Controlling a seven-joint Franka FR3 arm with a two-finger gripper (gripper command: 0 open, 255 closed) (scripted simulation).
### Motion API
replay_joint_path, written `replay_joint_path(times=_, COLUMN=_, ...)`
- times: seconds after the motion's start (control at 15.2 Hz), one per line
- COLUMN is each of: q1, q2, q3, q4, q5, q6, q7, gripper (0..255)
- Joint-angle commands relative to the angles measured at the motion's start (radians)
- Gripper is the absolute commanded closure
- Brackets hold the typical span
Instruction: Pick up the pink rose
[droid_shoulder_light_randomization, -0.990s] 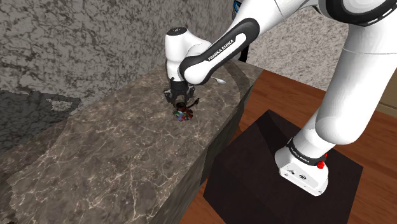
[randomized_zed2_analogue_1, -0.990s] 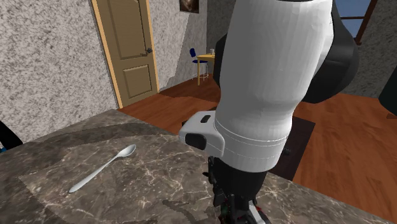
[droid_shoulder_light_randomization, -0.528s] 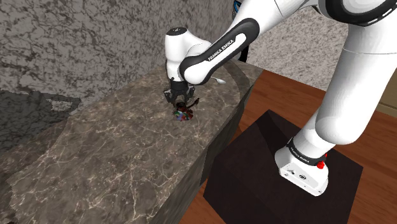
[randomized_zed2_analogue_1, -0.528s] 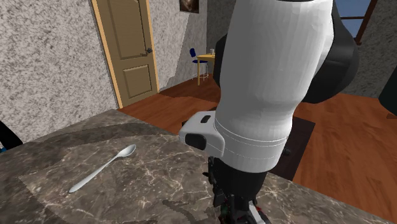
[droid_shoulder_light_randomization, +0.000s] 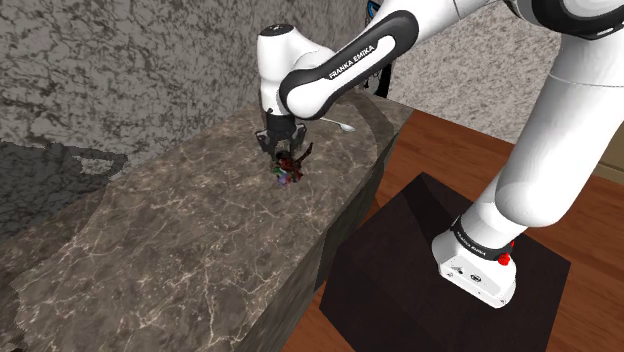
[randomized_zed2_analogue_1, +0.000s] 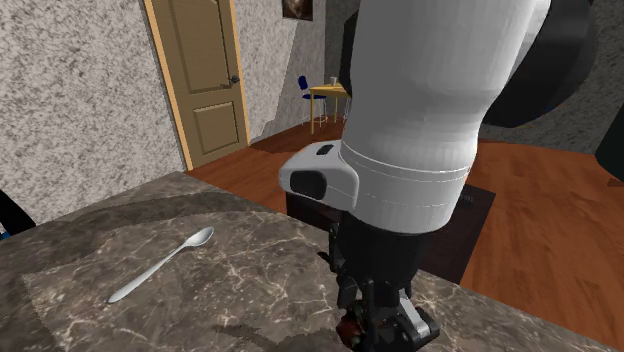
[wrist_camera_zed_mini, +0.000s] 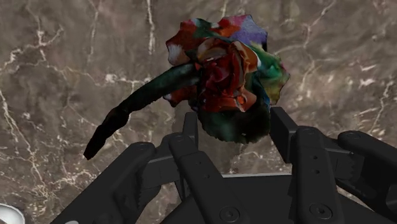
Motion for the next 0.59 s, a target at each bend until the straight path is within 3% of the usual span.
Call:
replay_joint_path(times=0.0, q1=-0.005, q2=-0.021, q3=0.004, q4=0.004, q5=0.014, q6=-0.022, q7=-0.012, gripper=255)
replay_joint_path(times=0.53, q1=-0.011, q2=-0.069, q3=0.013, q4=0.032, q5=0.047, q6=-0.093, q7=-0.037, gripper=255)
